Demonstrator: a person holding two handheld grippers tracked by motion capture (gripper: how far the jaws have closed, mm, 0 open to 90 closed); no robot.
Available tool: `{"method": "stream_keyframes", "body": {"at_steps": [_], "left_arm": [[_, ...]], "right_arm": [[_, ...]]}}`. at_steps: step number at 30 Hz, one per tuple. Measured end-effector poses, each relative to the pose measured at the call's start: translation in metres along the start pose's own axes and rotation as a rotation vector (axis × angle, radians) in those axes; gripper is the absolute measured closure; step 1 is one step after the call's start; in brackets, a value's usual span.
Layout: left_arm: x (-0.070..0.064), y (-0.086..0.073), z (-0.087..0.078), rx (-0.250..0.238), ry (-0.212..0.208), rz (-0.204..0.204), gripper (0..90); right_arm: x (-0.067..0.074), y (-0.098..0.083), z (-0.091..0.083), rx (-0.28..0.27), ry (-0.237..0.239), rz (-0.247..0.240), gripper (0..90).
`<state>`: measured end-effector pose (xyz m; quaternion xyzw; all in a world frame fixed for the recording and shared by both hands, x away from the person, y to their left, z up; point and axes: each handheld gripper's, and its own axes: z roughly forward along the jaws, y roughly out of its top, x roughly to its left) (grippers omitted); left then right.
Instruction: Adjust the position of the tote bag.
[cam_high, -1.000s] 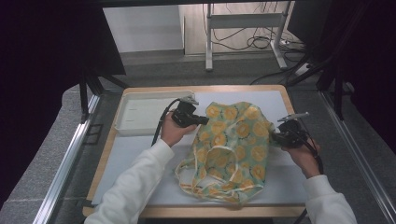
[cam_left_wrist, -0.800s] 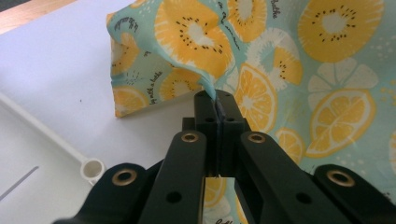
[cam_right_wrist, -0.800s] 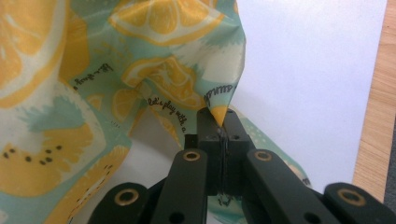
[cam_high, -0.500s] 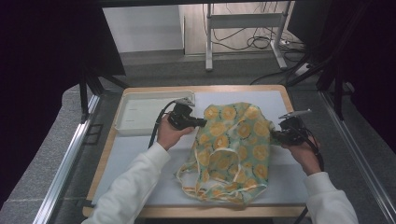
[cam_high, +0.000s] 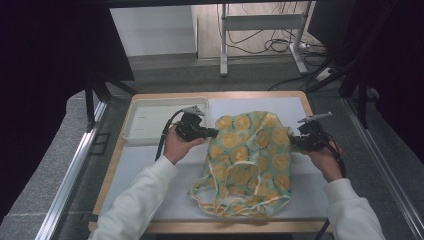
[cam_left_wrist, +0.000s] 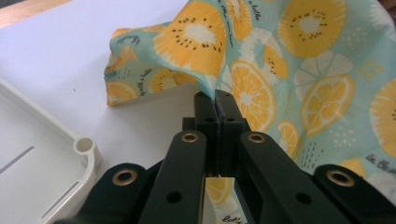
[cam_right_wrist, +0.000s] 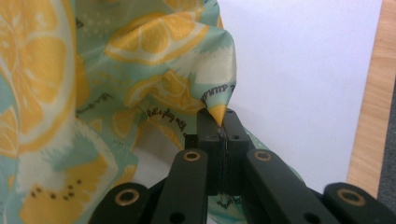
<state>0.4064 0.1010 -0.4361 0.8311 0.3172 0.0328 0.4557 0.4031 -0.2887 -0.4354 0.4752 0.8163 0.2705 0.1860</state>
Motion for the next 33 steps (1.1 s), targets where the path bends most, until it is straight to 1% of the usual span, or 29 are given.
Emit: {"method": "stream_keyframes", "body": {"at_steps": [6, 7, 13, 20, 24, 26, 28, 31, 33], "left_arm": [[-0.004, -0.004, -0.006, -0.009, -0.008, 0.003, 90.0], [-0.005, -0.005, -0.007, -0.012, -0.013, -0.002, 90.0], [-0.014, -0.009, -0.012, -0.026, -0.031, 0.010, 90.0], [-0.025, -0.014, -0.017, -0.025, -0.035, 0.028, 90.0], [-0.029, -0.016, -0.020, -0.030, -0.040, 0.025, 90.0], [-0.031, -0.017, -0.019, -0.030, -0.041, 0.028, 90.0], [-0.031, -0.019, -0.017, -0.031, -0.043, 0.024, 90.0], [-0.029, -0.023, -0.011, -0.022, -0.027, 0.019, 90.0], [-0.025, -0.026, -0.007, -0.020, -0.016, 0.005, 90.0]], "right_arm": [[-0.001, 0.011, 0.003, -0.002, -0.011, 0.006, 89.0], [-0.002, 0.013, 0.005, -0.003, -0.011, 0.008, 89.1], [-0.009, 0.026, 0.012, 0.000, -0.016, 0.027, 89.1], [-0.017, 0.042, 0.023, 0.008, -0.020, 0.026, 89.1], [-0.021, 0.049, 0.028, 0.015, -0.018, 0.021, 89.1], [-0.024, 0.051, 0.030, 0.015, -0.019, 0.015, 89.1], [-0.026, 0.052, 0.033, 0.014, -0.017, 0.022, 89.1], [-0.029, 0.050, 0.037, 0.010, -0.011, 0.030, 89.1], [-0.030, 0.048, 0.039, 0.013, -0.006, 0.041, 89.0]]}}
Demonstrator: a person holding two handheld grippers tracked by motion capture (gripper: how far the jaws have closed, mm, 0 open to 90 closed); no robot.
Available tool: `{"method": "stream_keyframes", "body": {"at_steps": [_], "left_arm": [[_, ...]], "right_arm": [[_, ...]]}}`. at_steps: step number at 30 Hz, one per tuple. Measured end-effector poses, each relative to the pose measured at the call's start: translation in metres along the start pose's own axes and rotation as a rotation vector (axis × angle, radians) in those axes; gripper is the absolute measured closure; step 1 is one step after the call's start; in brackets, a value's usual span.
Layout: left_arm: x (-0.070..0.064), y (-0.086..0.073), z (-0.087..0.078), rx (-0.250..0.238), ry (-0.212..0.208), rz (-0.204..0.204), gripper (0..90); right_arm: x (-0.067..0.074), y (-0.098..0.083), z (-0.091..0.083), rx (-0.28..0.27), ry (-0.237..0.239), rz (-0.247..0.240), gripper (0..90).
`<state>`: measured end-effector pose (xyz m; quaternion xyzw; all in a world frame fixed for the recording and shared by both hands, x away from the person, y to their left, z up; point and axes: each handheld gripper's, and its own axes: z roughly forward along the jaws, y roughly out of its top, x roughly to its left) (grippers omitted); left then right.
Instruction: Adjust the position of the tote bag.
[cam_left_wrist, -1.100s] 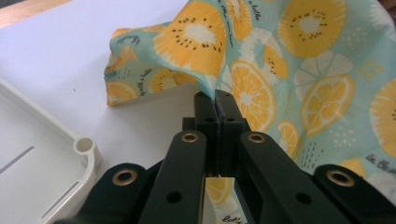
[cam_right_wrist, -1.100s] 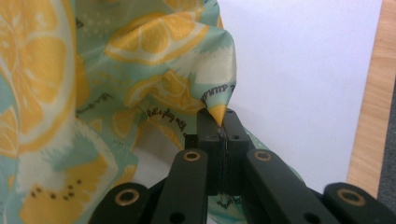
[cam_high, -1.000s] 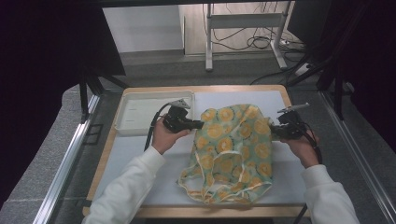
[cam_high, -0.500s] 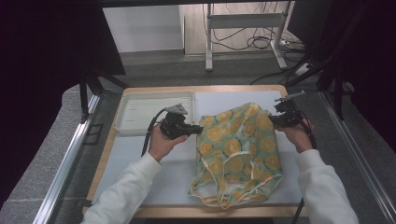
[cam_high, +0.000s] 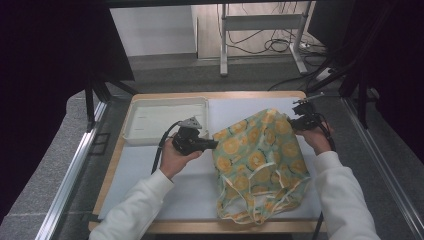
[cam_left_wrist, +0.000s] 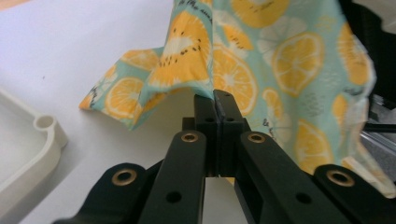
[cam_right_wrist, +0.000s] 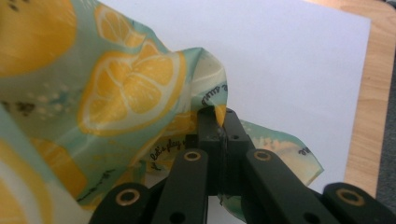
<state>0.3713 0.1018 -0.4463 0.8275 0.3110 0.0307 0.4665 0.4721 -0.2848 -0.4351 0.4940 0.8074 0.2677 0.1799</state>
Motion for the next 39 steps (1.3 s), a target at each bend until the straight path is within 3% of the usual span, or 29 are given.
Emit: {"method": "stream_keyframes", "body": {"at_steps": [13, 16, 17, 19, 22, 26, 30, 39], "left_arm": [[0.016, -0.005, 0.012, 0.010, 0.044, -0.040, 90.0], [0.017, -0.006, 0.011, -0.008, 0.044, -0.038, 87.5], [0.016, -0.006, 0.010, -0.018, 0.042, -0.039, 82.1], [0.013, -0.006, 0.006, -0.036, 0.080, -0.019, 69.4], [0.009, -0.009, -0.001, -0.063, 0.122, -0.002, 58.8], [0.005, -0.015, -0.011, -0.082, 0.140, -0.009, 52.1], [0.003, -0.022, -0.015, -0.058, 0.135, 0.000, 48.3], [0.000, -0.026, -0.017, -0.041, 0.149, 0.005, 45.4]], "right_arm": [[-0.007, -0.017, -0.001, 0.000, 0.009, 0.016, 83.3], [-0.009, -0.017, -0.009, -0.033, 0.007, 0.023, 67.3], [-0.009, -0.018, -0.013, -0.048, 0.003, 0.025, 60.5], [-0.009, -0.019, -0.021, -0.053, -0.009, 0.027, 48.3], [-0.009, -0.024, -0.034, -0.059, -0.041, 0.025, 42.0], [-0.009, -0.036, -0.052, -0.085, -0.049, 0.039, 39.8], [-0.006, -0.053, -0.067, -0.112, -0.036, 0.037, 39.8], [0.007, -0.083, -0.076, -0.139, 0.027, 0.026, 39.8]]}}
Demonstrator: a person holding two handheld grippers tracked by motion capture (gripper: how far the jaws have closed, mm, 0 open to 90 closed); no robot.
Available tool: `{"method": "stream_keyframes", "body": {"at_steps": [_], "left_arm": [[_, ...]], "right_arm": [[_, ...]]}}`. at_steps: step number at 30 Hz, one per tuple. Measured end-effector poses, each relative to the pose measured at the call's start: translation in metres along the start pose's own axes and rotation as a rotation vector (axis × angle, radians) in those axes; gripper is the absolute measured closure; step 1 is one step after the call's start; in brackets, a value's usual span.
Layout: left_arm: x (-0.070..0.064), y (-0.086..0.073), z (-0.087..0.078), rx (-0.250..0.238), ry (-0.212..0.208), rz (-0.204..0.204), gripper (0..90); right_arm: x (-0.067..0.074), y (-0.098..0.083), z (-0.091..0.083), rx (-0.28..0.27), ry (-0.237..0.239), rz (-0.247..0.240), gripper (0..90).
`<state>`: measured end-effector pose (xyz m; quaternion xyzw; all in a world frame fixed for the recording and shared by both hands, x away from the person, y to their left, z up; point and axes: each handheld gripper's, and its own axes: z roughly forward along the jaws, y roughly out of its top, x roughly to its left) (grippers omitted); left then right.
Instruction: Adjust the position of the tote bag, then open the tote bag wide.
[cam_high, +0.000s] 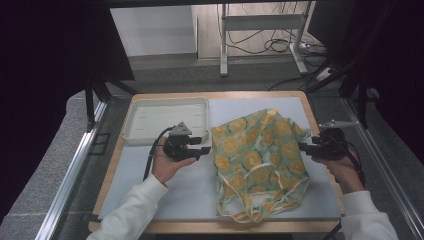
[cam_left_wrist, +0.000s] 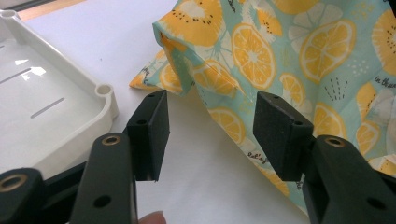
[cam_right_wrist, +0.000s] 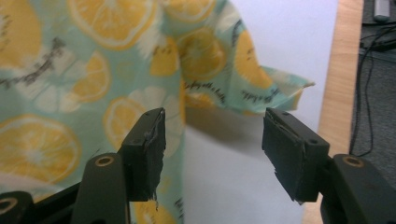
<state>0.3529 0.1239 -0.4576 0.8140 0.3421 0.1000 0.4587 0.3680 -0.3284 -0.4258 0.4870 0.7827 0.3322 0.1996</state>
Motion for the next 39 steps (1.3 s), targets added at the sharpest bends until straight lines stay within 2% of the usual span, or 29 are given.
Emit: {"method": "stream_keyframes", "body": {"at_steps": [10, 19, 23, 29, 34, 39], "left_arm": [[-0.008, -0.001, 0.000, 0.014, 0.003, 0.035, 44.0], [-0.014, -0.001, 0.000, 0.021, -0.035, 0.048, 43.4], [-0.017, -0.003, -0.003, 0.019, -0.044, 0.040, 43.4], [-0.021, -0.005, -0.006, 0.023, -0.044, 0.036, 43.4], [-0.029, -0.003, -0.011, 0.009, -0.041, 0.061, 43.6], [-0.034, -0.003, -0.010, 0.017, -0.056, 0.070, 43.6]], "right_arm": [[0.011, -0.019, -0.004, -0.007, 0.045, -0.001, 39.7], [0.023, -0.027, -0.012, -0.021, 0.067, -0.012, 39.3], [0.028, -0.032, -0.016, -0.022, 0.070, -0.009, 39.3], [0.037, -0.037, -0.023, -0.025, 0.079, -0.038, 39.3], [0.044, -0.039, -0.026, -0.020, 0.094, -0.062, 39.2], [0.048, -0.044, -0.023, -0.007, 0.106, -0.065, 39.1]]}}
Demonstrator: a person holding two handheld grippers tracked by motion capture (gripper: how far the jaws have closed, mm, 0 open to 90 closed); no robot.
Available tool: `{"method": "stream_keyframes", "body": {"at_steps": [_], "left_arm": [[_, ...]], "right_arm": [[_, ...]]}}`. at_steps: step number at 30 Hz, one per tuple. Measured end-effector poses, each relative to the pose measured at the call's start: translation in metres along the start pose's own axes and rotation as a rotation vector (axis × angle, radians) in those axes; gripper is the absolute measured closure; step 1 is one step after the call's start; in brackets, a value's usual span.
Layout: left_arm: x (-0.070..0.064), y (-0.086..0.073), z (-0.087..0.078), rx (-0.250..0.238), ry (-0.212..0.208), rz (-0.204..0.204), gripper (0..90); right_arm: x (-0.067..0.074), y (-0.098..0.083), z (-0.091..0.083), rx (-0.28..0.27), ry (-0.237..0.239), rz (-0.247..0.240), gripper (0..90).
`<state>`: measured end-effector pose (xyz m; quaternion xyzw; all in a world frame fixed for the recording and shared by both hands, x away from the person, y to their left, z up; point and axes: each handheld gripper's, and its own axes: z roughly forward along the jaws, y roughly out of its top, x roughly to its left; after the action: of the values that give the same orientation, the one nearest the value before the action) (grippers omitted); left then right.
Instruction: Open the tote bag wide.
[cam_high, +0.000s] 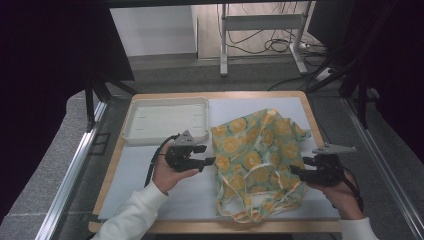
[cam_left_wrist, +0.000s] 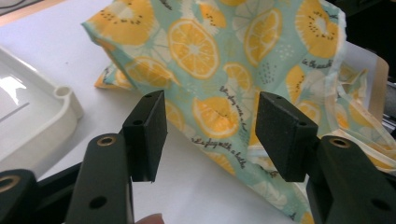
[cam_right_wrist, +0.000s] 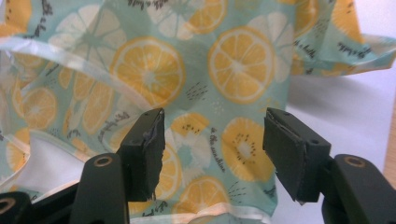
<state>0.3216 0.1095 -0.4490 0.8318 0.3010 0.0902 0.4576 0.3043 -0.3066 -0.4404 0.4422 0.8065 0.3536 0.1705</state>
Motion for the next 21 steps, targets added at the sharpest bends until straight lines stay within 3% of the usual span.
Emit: {"method": "stream_keyframes", "body": {"at_steps": [11, 21], "left_arm": [[-0.016, 0.003, 0.017, 0.037, -0.060, 0.039, 42.8], [-0.030, 0.001, 0.039, 0.102, -0.101, 0.057, 37.3]], "right_arm": [[0.010, -0.013, 0.007, 0.041, 0.020, -0.013, 39.0], [0.015, -0.021, 0.014, 0.072, 0.038, -0.016, 38.8]]}}
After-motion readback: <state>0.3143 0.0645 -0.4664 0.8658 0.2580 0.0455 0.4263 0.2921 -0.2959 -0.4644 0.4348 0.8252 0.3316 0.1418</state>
